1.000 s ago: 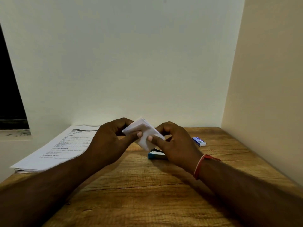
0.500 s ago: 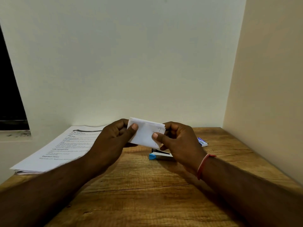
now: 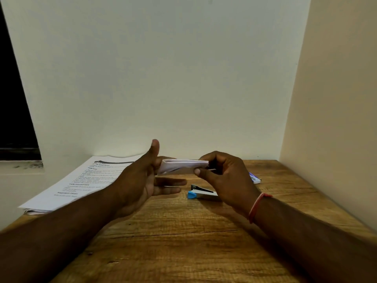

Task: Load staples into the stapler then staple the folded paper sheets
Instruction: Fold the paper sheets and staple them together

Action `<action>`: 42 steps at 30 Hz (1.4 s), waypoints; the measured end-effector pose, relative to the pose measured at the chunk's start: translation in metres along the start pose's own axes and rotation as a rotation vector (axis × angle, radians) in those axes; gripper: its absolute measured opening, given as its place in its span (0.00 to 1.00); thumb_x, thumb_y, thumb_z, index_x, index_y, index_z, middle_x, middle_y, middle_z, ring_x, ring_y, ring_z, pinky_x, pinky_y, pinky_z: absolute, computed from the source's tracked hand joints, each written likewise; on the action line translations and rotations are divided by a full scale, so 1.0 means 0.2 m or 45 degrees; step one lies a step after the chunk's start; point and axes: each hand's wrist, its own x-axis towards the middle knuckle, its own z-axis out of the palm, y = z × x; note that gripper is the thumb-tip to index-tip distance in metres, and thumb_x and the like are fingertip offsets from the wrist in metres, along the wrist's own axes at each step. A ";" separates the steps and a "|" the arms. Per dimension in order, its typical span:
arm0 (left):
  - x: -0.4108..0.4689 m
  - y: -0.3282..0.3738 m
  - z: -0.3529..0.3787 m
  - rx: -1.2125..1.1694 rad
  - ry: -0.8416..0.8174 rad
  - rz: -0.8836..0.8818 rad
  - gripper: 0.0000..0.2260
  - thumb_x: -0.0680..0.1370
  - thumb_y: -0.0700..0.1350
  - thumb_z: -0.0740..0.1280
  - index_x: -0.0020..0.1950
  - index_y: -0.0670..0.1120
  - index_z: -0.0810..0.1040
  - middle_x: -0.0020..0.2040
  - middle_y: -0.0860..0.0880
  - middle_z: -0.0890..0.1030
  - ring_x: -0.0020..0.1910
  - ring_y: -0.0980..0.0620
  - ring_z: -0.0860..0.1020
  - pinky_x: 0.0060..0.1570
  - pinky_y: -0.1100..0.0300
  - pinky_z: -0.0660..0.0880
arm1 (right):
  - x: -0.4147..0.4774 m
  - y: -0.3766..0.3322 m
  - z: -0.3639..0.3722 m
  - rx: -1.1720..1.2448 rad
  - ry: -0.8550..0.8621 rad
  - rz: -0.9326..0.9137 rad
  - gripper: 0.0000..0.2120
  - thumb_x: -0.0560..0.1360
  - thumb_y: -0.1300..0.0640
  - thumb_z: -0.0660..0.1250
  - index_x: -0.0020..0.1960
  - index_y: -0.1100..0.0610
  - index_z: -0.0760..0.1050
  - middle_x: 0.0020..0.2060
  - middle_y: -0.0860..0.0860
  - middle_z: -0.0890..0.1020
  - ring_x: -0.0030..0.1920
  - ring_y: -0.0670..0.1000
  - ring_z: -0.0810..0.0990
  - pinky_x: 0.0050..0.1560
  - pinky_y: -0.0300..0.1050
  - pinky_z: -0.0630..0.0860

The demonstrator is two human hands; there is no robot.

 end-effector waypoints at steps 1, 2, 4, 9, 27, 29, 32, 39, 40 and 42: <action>-0.01 0.00 0.00 -0.007 -0.046 -0.047 0.33 0.84 0.66 0.64 0.72 0.40 0.83 0.68 0.38 0.87 0.66 0.31 0.86 0.69 0.35 0.82 | 0.00 0.00 0.00 -0.025 -0.017 -0.023 0.09 0.77 0.64 0.80 0.51 0.50 0.88 0.47 0.47 0.91 0.50 0.48 0.90 0.58 0.48 0.87; -0.01 0.00 -0.01 -0.018 -0.093 -0.094 0.30 0.82 0.62 0.70 0.72 0.39 0.83 0.68 0.36 0.86 0.66 0.31 0.86 0.66 0.37 0.84 | 0.00 0.01 0.00 -0.034 -0.034 -0.044 0.09 0.77 0.65 0.80 0.51 0.51 0.88 0.47 0.47 0.91 0.50 0.48 0.90 0.58 0.48 0.87; -0.02 -0.02 -0.02 -0.058 -0.186 -0.125 0.26 0.76 0.52 0.81 0.70 0.40 0.85 0.68 0.35 0.86 0.63 0.35 0.87 0.59 0.43 0.88 | -0.01 0.01 0.00 -0.026 -0.060 -0.100 0.08 0.78 0.66 0.79 0.51 0.53 0.89 0.48 0.47 0.91 0.51 0.47 0.90 0.57 0.45 0.87; 0.01 -0.04 -0.02 -0.018 -0.065 -0.053 0.15 0.73 0.36 0.78 0.59 0.43 0.91 0.65 0.42 0.89 0.62 0.42 0.87 0.65 0.48 0.84 | 0.00 0.03 0.01 -0.074 -0.028 -0.095 0.12 0.78 0.61 0.80 0.57 0.47 0.89 0.54 0.41 0.91 0.57 0.43 0.89 0.63 0.45 0.86; 0.00 -0.06 -0.10 0.820 0.442 0.509 0.15 0.74 0.47 0.85 0.56 0.60 0.88 0.57 0.56 0.88 0.47 0.50 0.90 0.39 0.58 0.86 | -0.02 0.07 -0.02 -0.079 -0.235 0.372 0.03 0.82 0.54 0.76 0.54 0.53 0.86 0.48 0.53 0.90 0.45 0.47 0.85 0.45 0.42 0.81; -0.01 -0.06 -0.09 0.875 0.427 0.566 0.15 0.74 0.48 0.86 0.57 0.59 0.87 0.57 0.57 0.88 0.48 0.53 0.89 0.39 0.61 0.83 | -0.01 0.07 -0.02 0.044 -0.230 0.340 0.07 0.82 0.53 0.76 0.57 0.54 0.86 0.51 0.54 0.91 0.48 0.50 0.86 0.50 0.47 0.82; -0.01 -0.06 -0.07 0.967 0.419 0.634 0.15 0.74 0.49 0.85 0.56 0.60 0.86 0.58 0.60 0.86 0.49 0.56 0.87 0.36 0.66 0.80 | -0.01 0.06 -0.02 0.165 -0.244 0.326 0.11 0.82 0.52 0.75 0.61 0.55 0.86 0.54 0.55 0.91 0.50 0.51 0.87 0.54 0.49 0.84; -0.02 -0.07 -0.06 1.168 0.395 0.820 0.17 0.75 0.49 0.85 0.58 0.61 0.83 0.59 0.66 0.82 0.58 0.69 0.79 0.42 0.72 0.77 | -0.04 0.02 0.00 0.207 -0.285 0.350 0.09 0.80 0.57 0.77 0.60 0.54 0.86 0.55 0.57 0.90 0.51 0.53 0.89 0.53 0.49 0.86; -0.02 -0.07 -0.06 1.178 0.394 0.835 0.17 0.75 0.49 0.85 0.58 0.61 0.83 0.58 0.66 0.81 0.58 0.69 0.78 0.43 0.72 0.77 | -0.04 0.01 0.00 0.203 -0.295 0.349 0.09 0.80 0.58 0.76 0.60 0.54 0.86 0.54 0.58 0.90 0.50 0.51 0.89 0.52 0.48 0.87; -0.01 -0.07 -0.06 1.196 0.387 0.855 0.17 0.75 0.50 0.85 0.59 0.61 0.84 0.58 0.66 0.82 0.58 0.66 0.79 0.43 0.71 0.77 | -0.04 0.01 0.01 0.178 -0.310 0.340 0.09 0.80 0.58 0.76 0.60 0.55 0.86 0.54 0.58 0.90 0.50 0.51 0.89 0.51 0.48 0.87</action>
